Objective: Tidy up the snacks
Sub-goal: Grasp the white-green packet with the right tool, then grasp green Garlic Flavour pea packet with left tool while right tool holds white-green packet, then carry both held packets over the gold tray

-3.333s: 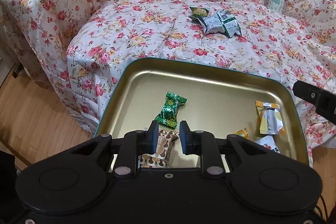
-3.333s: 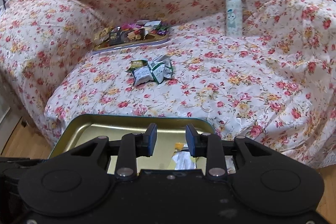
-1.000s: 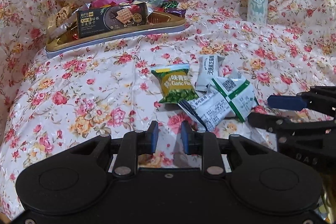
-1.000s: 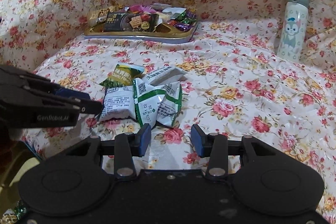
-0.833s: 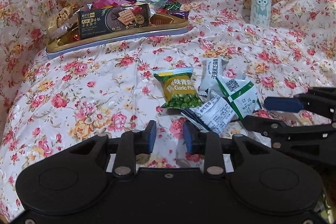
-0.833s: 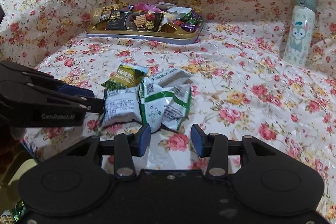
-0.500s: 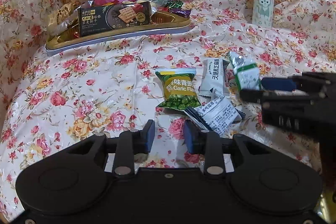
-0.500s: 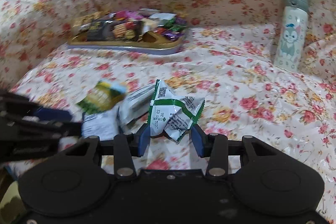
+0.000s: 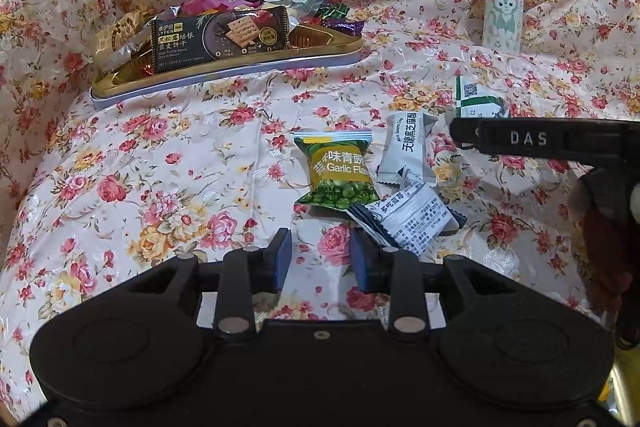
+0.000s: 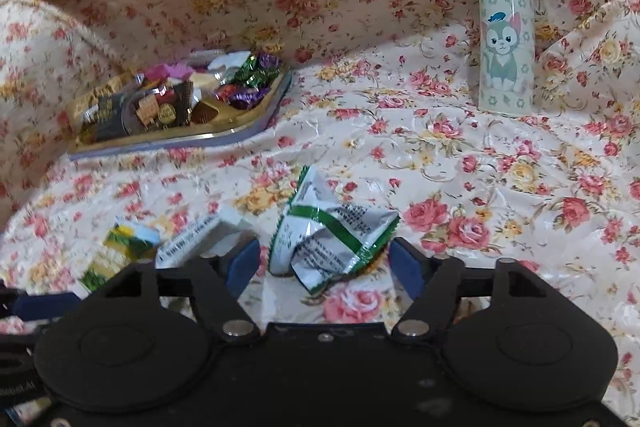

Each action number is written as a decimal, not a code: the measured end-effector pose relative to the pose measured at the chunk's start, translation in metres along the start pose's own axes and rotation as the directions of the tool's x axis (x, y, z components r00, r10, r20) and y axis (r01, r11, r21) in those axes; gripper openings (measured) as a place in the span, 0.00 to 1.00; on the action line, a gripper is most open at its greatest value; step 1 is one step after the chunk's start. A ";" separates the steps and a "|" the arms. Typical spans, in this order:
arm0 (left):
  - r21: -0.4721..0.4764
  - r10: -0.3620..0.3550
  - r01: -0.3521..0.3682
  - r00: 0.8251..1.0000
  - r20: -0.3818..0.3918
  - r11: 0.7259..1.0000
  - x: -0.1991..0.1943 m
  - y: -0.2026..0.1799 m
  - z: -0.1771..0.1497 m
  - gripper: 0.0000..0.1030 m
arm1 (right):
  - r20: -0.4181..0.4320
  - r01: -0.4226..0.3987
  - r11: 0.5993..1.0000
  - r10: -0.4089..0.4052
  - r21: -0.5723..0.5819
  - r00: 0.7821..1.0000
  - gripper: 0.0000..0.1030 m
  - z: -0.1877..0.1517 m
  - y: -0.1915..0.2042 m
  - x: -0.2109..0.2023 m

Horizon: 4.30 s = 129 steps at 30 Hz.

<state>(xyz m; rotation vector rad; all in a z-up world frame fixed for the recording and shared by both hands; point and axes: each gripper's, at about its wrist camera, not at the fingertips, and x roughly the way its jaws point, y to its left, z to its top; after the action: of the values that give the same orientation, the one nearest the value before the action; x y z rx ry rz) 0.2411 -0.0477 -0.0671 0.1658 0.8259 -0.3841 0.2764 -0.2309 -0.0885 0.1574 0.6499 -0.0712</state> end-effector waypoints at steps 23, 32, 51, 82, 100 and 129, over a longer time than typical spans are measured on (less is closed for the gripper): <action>0.010 0.000 0.000 1.000 0.007 1.000 0.000 0.000 0.000 0.40 | 0.044 -0.035 0.998 0.033 0.042 0.998 0.54 0.005 -0.008 0.009; 0.043 0.011 -0.011 1.000 0.005 0.999 0.000 -0.002 0.000 0.42 | 0.086 -0.063 0.997 0.059 0.041 0.994 0.54 0.000 -0.013 0.011; 0.050 0.011 -0.013 0.999 0.044 0.999 -0.009 -0.008 0.038 0.44 | 0.072 -0.019 1.000 0.019 0.006 0.997 0.54 0.000 -0.005 0.013; -0.061 0.075 -0.079 0.995 -0.061 0.995 0.038 -0.010 0.047 0.48 | 0.062 -0.006 1.000 0.007 -0.017 0.998 0.55 0.001 -0.004 0.014; -0.115 0.049 -0.050 0.999 -0.007 0.992 0.034 -0.004 0.039 0.39 | 0.057 0.025 0.998 -0.022 -0.052 0.998 0.50 0.001 -0.001 0.015; -0.176 0.008 -0.003 1.000 0.029 0.984 -0.039 0.003 0.047 0.38 | 0.105 0.059 0.998 -0.057 -0.020 0.993 0.39 0.014 -0.016 -0.027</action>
<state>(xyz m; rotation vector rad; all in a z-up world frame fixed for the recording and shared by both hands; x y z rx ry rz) 0.2508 -0.0483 -0.0064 -0.0020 0.8255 -0.3063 0.2615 -0.2485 -0.0626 0.1122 0.5512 -0.1274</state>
